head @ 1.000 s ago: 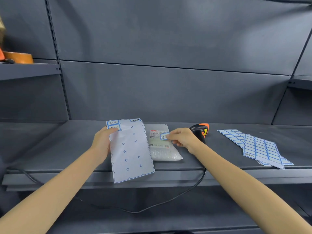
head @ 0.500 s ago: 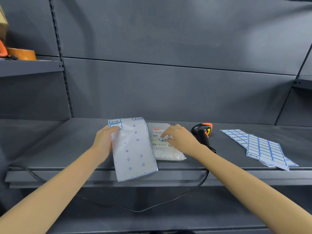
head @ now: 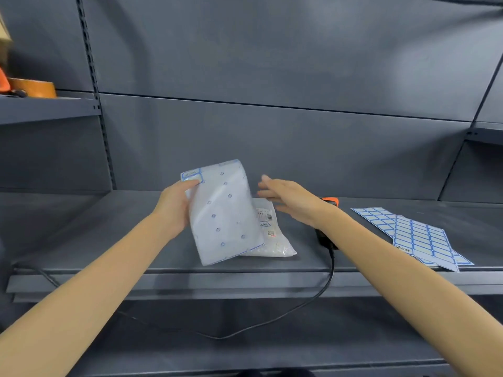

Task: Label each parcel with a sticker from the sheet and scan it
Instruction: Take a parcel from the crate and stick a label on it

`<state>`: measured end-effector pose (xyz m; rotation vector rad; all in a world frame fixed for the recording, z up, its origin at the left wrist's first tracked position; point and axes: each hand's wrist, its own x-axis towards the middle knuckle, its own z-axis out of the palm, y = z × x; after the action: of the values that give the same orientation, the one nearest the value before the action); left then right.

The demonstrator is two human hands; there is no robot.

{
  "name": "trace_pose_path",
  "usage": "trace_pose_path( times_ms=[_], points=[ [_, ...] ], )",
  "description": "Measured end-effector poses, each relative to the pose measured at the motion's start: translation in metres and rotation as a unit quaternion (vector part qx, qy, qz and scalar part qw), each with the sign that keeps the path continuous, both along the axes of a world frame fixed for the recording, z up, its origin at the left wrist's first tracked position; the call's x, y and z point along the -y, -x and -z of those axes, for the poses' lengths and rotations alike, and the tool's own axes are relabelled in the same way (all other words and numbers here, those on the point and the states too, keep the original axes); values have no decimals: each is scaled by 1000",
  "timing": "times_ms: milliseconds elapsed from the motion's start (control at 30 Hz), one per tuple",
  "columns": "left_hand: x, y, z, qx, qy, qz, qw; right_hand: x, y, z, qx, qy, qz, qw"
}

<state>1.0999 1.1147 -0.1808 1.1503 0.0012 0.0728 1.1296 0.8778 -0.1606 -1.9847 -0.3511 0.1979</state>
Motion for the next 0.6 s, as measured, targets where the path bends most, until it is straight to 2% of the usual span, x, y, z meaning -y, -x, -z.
trace_pose_path(
  times_ms=[100, 167, 267, 333, 467, 600],
  points=[
    [33, -4, -16, 12, -8, -2, 1000, -2, 5, -4, 7, -67, -5, 998],
    [54, -11, -15, 2, -36, -14, 999, 11, 8, -4, 44, -76, 36, 995],
    [75, -17, -2, -37, -196, -22, 980, 58, 5, 3, 57, -80, 134, 986],
    [82, -19, 9, -85, -282, -20, 955, 103, 3, 11, 75, -55, 227, 969],
    [92, -25, 24, -129, -339, 21, 932, 196, 2, 25, 128, 87, 408, 900],
    [98, -32, 38, -129, -381, 35, 915, 261, 0, 46, 123, 119, 478, 862]
  ],
)
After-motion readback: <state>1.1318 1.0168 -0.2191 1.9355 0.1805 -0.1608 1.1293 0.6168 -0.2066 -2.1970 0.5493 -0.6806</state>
